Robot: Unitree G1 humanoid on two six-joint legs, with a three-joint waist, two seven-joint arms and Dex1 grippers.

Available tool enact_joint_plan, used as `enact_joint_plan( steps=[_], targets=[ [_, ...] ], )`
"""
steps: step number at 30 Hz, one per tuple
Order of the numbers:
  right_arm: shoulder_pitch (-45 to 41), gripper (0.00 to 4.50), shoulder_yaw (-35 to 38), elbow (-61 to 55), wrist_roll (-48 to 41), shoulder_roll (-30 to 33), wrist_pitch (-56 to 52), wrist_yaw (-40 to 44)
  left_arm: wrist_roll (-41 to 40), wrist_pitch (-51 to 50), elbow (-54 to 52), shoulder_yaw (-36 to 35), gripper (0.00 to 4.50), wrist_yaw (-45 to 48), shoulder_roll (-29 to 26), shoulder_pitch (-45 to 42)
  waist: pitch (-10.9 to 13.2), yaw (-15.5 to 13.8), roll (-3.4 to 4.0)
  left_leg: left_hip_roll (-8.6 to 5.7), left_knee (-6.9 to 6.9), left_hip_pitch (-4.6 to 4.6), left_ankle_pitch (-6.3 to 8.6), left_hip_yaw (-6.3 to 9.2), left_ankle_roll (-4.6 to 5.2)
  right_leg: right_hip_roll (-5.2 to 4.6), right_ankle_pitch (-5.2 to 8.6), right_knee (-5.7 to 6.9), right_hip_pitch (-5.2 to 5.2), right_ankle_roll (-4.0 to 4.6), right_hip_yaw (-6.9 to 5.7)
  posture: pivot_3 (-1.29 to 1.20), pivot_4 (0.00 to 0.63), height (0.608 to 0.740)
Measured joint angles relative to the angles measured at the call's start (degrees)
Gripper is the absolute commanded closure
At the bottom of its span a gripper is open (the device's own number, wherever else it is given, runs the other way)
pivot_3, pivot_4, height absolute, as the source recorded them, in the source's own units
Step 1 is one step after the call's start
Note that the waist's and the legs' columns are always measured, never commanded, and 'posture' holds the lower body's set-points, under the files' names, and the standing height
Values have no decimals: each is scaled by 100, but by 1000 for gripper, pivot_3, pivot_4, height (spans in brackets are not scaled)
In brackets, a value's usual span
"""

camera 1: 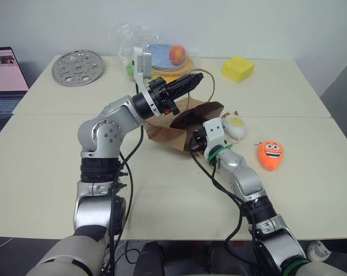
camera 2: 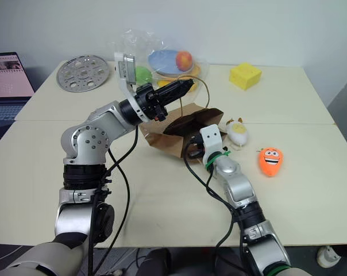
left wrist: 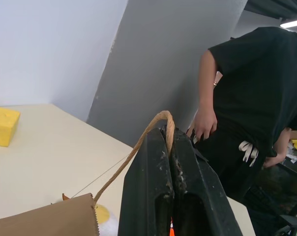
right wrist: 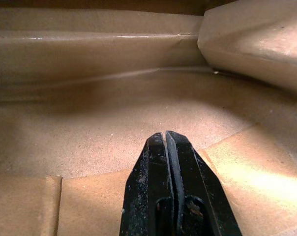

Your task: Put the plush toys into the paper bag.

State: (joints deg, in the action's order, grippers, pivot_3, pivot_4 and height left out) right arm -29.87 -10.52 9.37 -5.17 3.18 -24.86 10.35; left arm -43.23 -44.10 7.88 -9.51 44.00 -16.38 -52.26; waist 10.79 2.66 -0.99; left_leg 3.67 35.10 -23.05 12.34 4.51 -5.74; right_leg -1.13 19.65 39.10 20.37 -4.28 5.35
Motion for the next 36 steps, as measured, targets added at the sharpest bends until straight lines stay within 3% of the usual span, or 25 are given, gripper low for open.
enact_joint_plan(
  steps=[5,17,36],
  targets=[
    [336,4435,-111,-320,178,71,-215,11,61,278,627,-334,4500,-97,-154,-472,0,32,0,-1,0,0,0,-1,0,0,0,0,1,0,2,0,150,740],
    [333,4435,275,-506,178,-433,-748,-593,-20,471,729,-564,4500,-199,-139,-730,0,47,0,-1,-2,1,-2,0,-3,-1,0,1,0,0,2,0,150,740],
    [-12,4435,485,-208,187,-556,-876,-913,-315,495,206,-595,4500,-316,-14,-548,0,58,0,-1,-6,-13,-3,0,-6,-1,0,-1,14,0,2,0,150,740]
  ],
)
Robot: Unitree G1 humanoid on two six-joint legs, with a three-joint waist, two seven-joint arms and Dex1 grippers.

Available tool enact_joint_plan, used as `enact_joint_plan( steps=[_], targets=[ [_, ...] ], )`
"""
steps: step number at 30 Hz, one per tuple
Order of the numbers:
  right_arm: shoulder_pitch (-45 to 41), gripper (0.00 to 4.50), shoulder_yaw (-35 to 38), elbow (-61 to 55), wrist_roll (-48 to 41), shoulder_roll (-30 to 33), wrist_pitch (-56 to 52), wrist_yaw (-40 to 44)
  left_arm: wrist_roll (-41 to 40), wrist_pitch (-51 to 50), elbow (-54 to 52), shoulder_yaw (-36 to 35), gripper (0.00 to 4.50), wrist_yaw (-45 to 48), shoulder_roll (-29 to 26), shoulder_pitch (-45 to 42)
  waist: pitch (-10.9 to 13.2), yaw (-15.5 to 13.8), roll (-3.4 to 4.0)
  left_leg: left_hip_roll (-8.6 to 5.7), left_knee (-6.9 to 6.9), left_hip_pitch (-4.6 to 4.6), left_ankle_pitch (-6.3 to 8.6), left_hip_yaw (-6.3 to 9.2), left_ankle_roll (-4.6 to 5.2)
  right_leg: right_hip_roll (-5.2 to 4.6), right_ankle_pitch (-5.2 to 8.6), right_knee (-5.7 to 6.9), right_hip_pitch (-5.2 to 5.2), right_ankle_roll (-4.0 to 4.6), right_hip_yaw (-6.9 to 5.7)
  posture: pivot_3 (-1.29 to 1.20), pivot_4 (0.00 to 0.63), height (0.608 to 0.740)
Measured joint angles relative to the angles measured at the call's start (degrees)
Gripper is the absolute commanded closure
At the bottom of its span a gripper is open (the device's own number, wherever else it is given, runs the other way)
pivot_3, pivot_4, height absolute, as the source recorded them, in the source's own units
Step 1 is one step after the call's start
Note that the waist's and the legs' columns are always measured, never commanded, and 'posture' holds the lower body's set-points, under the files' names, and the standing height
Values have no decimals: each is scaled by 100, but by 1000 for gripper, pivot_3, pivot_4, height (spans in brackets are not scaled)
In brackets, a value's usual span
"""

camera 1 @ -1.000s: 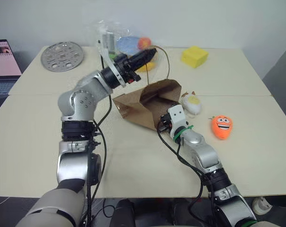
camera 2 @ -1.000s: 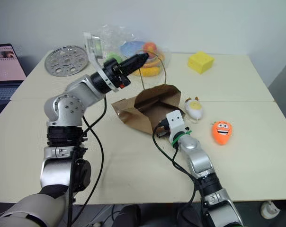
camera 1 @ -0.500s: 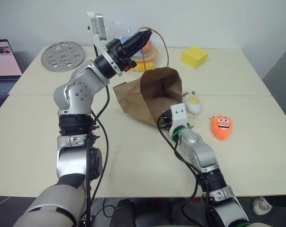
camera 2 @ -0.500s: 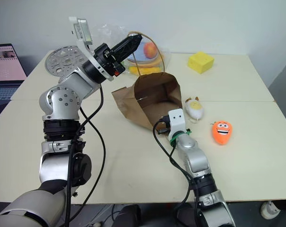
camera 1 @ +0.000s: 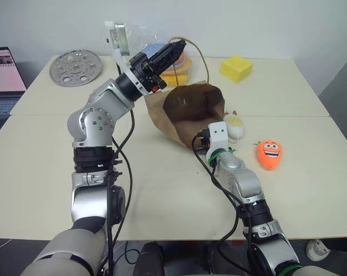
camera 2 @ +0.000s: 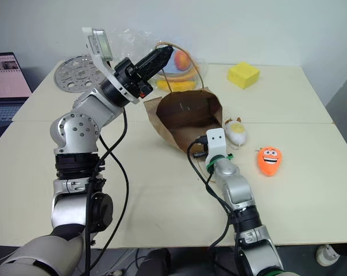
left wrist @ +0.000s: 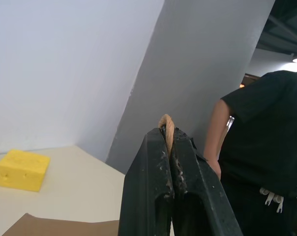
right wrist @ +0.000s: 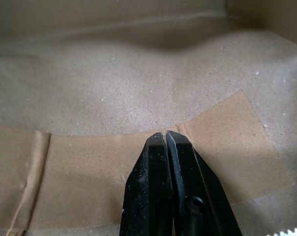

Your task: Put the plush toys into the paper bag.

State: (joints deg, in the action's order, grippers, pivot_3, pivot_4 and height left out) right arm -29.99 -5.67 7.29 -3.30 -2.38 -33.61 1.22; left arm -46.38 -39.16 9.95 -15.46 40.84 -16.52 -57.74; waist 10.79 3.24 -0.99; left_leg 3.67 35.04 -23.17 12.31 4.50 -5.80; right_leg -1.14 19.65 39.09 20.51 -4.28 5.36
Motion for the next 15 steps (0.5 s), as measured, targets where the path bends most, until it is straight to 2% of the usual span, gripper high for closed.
enact_joint_plan(
  steps=[11,15],
  targets=[
    [-1,4435,0,0,-2,-76,4,-7,-42,124,-24,-67,4500,-134,49,12,0,2,0,0,-1,1,0,0,-1,0,0,1,1,0,0,0,150,740],
    [-2,4435,2,1,-6,-87,3,-2,271,320,-56,295,4500,135,-45,311,0,4,0,0,-5,3,-1,0,-1,0,0,1,1,0,0,0,150,740]
  ],
)
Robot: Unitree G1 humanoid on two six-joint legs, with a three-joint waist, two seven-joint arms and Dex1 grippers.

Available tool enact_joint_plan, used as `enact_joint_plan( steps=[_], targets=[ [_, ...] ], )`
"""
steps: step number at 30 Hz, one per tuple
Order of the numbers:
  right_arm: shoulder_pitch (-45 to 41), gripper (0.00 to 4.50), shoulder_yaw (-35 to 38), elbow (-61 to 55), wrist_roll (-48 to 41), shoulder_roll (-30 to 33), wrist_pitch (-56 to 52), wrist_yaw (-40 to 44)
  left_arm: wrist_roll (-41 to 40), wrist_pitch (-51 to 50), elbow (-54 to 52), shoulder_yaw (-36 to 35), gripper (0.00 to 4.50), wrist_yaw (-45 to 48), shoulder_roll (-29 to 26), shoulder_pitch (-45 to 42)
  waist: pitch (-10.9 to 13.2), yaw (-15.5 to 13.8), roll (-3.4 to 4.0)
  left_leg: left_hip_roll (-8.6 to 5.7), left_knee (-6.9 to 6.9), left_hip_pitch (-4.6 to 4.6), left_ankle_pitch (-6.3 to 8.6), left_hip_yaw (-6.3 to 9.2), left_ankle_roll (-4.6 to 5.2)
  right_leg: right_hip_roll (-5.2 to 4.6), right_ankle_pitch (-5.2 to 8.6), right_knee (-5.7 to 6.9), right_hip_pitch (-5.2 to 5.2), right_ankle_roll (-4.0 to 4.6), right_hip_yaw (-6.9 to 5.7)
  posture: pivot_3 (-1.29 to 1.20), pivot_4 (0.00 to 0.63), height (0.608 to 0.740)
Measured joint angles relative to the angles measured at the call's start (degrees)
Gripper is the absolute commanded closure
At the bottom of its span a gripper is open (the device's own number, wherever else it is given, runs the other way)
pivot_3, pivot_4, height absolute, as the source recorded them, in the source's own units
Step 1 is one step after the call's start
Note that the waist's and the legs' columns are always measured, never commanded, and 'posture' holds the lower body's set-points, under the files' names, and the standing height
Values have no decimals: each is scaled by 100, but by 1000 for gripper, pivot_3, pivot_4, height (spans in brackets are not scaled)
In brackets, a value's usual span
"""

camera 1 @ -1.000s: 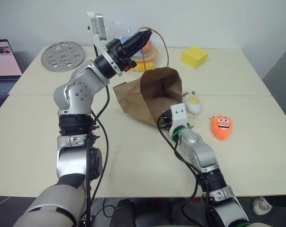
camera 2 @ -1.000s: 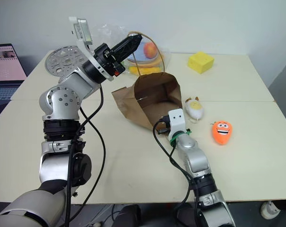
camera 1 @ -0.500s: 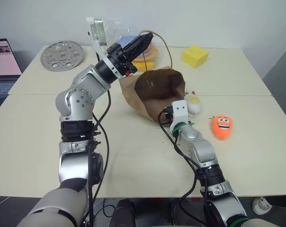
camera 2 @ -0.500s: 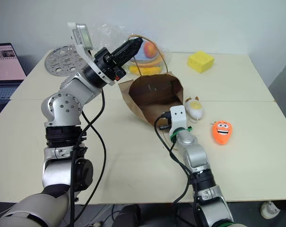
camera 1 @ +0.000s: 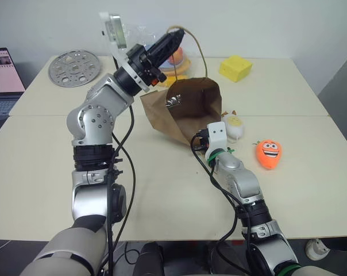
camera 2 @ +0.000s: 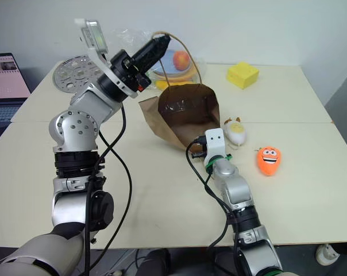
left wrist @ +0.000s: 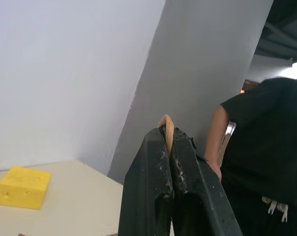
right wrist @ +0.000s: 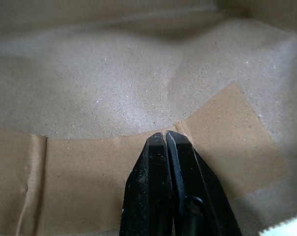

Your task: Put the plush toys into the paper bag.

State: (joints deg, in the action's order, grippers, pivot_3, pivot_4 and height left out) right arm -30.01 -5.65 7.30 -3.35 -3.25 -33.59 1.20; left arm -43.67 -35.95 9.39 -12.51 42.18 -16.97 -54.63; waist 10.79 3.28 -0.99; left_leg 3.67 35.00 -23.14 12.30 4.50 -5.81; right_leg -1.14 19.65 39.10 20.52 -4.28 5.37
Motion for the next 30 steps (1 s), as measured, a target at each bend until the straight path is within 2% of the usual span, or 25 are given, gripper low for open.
enact_joint_plan(
  steps=[6,10,13,16,19,23,24,27,30],
  targets=[
    [-1,4435,-41,1,-6,10,81,212,580,324,8,499,4500,239,-80,532,0,-2,0,0,0,-8,0,0,-1,0,0,-1,9,0,1,0,150,740],
    [-5,4435,-461,-106,53,169,228,624,754,590,46,561,4500,240,-64,652,0,-1,0,0,0,-14,0,-1,-1,1,0,1,17,0,1,0,150,740],
    [0,3884,-593,-405,21,225,219,871,750,612,51,545,4500,243,-64,646,0,-2,0,0,2,-36,-1,-1,-2,0,0,5,39,0,1,0,150,740],
    [24,2844,-597,-911,-139,357,59,1169,751,621,89,535,4500,243,-72,621,0,-9,0,0,13,-73,-3,1,-5,0,-1,18,76,0,-2,0,150,740],
    [199,1630,-427,-2039,-614,673,-708,1497,755,630,185,542,4500,251,-78,568,0,-42,0,0,13,-83,-4,2,-6,-1,-1,23,85,0,-5,0,150,740],
    [181,180,509,-3893,-1625,1287,-2113,1757,783,645,221,546,4500,336,-105,549,0,-59,0,0,13,-82,-4,4,-6,-1,0,26,84,0,-6,0,150,740],
    [161,25,833,-4282,-1891,1444,-2475,1782,789,647,237,546,4500,351,-125,546,0,-63,0,0,14,-81,-3,5,-4,-1,0,28,84,0,-8,0,150,740],
    [136,25,1832,-5062,-2536,1783,-3322,1775,812,651,291,536,4500,364,-179,532,0,-82,0,-1,14,-79,1,5,5,0,0,31,83,0,-7,0,150,740],
    [157,25,2374,-5300,-2822,1914,-3791,1648,832,653,327,541,4500,376,-182,487,0,-57,0,-2,14,-74,1,3,9,1,0,41,84,0,-3,0,150,740]
  ],
)
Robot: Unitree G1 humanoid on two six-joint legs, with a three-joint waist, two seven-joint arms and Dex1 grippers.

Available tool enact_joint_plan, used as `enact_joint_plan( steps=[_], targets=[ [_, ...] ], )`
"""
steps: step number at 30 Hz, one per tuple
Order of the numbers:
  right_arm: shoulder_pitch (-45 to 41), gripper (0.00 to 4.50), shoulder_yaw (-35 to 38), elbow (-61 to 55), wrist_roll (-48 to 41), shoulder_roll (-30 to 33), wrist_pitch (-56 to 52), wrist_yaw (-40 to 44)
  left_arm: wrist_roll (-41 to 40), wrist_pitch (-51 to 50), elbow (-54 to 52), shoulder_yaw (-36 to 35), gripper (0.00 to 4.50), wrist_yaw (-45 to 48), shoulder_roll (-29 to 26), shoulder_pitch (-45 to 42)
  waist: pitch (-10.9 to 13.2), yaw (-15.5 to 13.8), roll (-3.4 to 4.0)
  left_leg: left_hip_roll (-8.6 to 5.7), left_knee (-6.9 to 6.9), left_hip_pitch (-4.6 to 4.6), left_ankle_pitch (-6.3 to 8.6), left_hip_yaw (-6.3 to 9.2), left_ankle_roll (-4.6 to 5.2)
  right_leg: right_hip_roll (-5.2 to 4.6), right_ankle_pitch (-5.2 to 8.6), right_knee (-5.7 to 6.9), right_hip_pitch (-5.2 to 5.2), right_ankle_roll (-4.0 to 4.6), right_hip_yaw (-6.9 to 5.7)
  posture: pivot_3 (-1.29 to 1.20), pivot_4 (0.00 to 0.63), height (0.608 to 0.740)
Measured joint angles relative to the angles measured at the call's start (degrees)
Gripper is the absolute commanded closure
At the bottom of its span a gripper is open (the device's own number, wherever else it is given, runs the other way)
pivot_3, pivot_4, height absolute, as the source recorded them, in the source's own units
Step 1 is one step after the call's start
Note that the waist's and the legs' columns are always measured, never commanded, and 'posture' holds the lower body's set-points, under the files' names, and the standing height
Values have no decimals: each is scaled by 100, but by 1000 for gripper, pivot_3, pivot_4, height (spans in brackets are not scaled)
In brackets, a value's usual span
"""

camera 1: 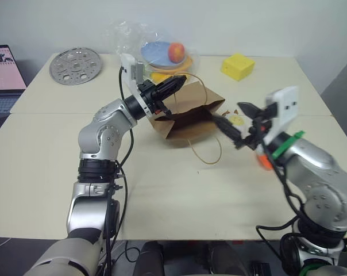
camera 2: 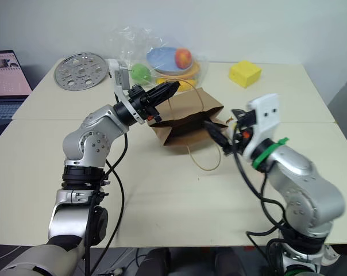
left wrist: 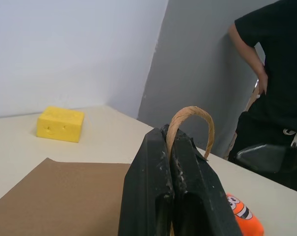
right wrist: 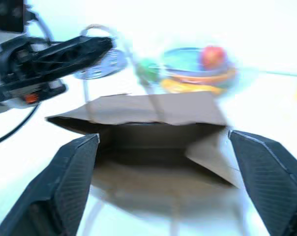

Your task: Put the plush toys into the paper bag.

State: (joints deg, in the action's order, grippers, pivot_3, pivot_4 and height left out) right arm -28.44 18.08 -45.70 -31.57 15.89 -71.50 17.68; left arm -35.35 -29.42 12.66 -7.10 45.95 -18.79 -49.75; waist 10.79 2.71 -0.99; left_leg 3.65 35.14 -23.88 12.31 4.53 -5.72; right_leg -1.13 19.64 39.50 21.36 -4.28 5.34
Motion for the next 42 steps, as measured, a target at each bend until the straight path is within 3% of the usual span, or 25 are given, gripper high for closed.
enact_joint_plan(
  steps=[2,5,7,10,22,25,35,36,40,42],
  targets=[
    [147,25,140,-40,-30,82,-93,-120,2,5,5,7,4500,16,9,-37,0,5,0,-1,0,0,-1,0,0,0,0,2,1,0,1,0,150,740],
    [1706,25,175,249,791,599,339,-648,-14,-34,-62,30,4500,97,-27,-90,-13,-123,-21,-2,-3,-8,0,10,0,-1,0,-27,-11,0,-14,0,150,740],
    [2299,25,276,887,1153,374,363,-955,-16,-51,-69,-76,4500,95,-160,-86,-10,-104,-17,-7,-3,-19,-4,-9,-6,-6,0,-27,6,0,11,0,150,740],
    [2317,25,136,1051,1308,69,671,-1157,-19,-99,-101,10,4500,101,-62,-202,-8,-12,-11,-6,0,2,-4,-12,-4,-2,0,-1,3,0,20,0,150,740],
    [2434,25,-30,1781,1889,-64,1948,-1485,-42,-172,-307,1,4500,72,-100,-156,-9,17,-9,-6,3,7,-10,-8,-3,1,0,22,3,0,17,0,150,740],
    [2391,638,-32,1894,1910,-53,2101,-1455,-44,-176,-310,1,4500,71,-100,-157,-9,16,-9,-6,3,7,-10,-8,-4,1,0,22,3,0,18,0,150,740],
    [2559,4281,-19,1885,1916,227,2542,-1147,-55,-180,-344,1,4500,73,-111,-111,-9,12,-9,-6,6,7,-10,-8,-4,1,0,25,2,0,17,0,150,740],
    [2579,4482,-26,1873,1926,305,2624,-1105,-54,-180,-343,2,4500,77,-111,-106,-9,11,-9,-6,7,7,-10,-8,-4,1,0,27,2,0,18,0,150,740],
    [2593,4482,-51,1614,1840,780,2938,-627,4,-128,-289,13,4500,120,-170,-110,-9,18,-9,-6,9,8,-10,-8,-3,2,0,29,2,0,18,0,150,740],
    [2420,4482,-96,1235,1348,962,2875,-139,86,-104,-223,29,4500,198,-248,-113,-9,54,-9,-5,11,10,-11,-8,-2,4,0,33,1,0,18,0,150,740]
  ],
)
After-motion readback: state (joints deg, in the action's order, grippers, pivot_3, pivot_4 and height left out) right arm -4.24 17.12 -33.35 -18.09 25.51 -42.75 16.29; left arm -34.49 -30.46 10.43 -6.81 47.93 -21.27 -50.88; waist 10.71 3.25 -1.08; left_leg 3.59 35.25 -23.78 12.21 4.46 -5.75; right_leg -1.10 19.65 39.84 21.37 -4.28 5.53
